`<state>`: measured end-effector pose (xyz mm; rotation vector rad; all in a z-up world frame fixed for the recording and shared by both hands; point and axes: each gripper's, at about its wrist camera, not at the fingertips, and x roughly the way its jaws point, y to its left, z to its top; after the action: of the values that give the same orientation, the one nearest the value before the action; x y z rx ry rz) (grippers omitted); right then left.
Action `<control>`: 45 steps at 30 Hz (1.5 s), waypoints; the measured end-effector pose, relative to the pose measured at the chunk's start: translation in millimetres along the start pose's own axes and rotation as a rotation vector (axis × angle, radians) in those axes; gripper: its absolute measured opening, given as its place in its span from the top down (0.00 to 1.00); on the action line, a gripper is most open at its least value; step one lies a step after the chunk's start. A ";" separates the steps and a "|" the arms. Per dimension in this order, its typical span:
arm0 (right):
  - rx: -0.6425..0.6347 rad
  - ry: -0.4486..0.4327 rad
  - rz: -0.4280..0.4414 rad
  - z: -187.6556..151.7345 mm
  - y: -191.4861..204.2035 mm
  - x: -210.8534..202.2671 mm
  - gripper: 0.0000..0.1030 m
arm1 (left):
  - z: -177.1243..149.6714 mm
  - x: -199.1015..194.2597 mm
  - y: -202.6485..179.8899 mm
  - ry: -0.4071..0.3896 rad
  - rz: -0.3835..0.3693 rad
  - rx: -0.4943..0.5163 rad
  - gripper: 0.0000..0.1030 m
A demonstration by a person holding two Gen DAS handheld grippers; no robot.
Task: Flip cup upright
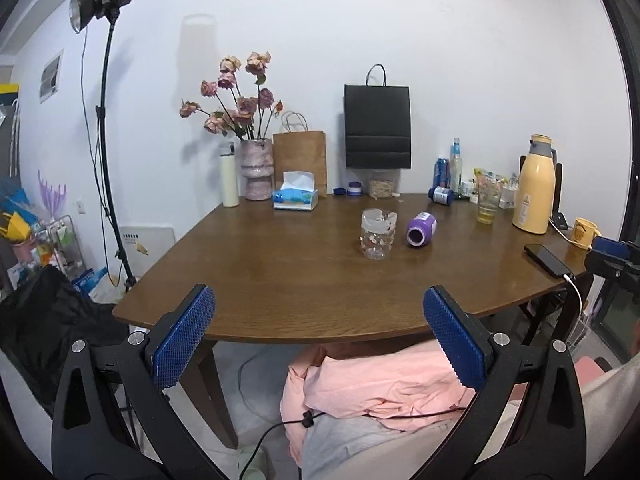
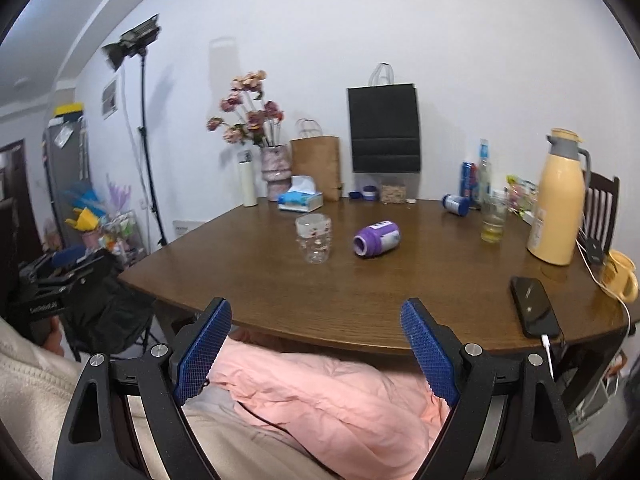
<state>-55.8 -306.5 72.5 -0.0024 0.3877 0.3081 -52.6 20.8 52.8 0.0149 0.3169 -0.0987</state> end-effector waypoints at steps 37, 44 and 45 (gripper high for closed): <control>0.023 -0.059 0.009 6.2 -6.4 2.5 0.12 | 4.7 -12.4 -1.2 -0.093 -0.019 0.021 0.00; 0.019 -0.059 0.018 5.4 -6.8 2.6 0.12 | 5.9 -11.6 0.0 -0.093 -0.018 0.020 0.00; 0.018 -0.058 0.019 5.5 -7.4 3.0 0.12 | 6.1 -11.6 0.0 -0.094 -0.018 0.021 0.00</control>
<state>-49.0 -312.4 76.0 0.0280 0.3331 0.3230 -61.7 21.7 62.2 0.0278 0.2219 -0.1199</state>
